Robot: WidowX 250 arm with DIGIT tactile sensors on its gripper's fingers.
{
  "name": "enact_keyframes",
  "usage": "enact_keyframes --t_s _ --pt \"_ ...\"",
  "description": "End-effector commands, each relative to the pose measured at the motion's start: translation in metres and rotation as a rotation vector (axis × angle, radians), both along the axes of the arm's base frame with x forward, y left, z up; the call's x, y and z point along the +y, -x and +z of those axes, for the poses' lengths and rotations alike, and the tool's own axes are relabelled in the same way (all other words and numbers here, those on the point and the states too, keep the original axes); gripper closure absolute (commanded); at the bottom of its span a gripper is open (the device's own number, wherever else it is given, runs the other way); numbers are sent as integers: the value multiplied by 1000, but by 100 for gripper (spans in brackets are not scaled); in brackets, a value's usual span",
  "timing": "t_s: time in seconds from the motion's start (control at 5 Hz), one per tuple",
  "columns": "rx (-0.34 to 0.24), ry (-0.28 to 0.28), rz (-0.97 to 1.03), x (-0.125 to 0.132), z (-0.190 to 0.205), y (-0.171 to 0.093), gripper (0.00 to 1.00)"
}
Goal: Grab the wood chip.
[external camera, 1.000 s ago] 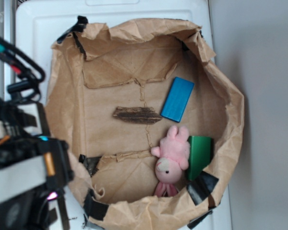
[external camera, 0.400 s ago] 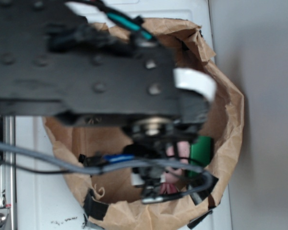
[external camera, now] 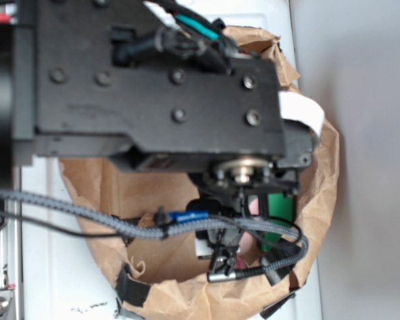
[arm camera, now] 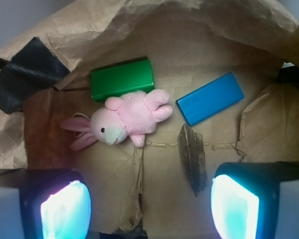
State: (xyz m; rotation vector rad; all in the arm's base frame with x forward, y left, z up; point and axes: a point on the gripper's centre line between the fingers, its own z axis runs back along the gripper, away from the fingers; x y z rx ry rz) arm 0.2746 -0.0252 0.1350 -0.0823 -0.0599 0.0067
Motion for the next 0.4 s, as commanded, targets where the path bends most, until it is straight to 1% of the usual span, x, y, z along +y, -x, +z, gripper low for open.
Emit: enact_keyframes --t_s 0.0,0.2 --pt "-54 2 16 4 15 -8 0" --pt "-61 -21 -26 18 -7 -12 0"
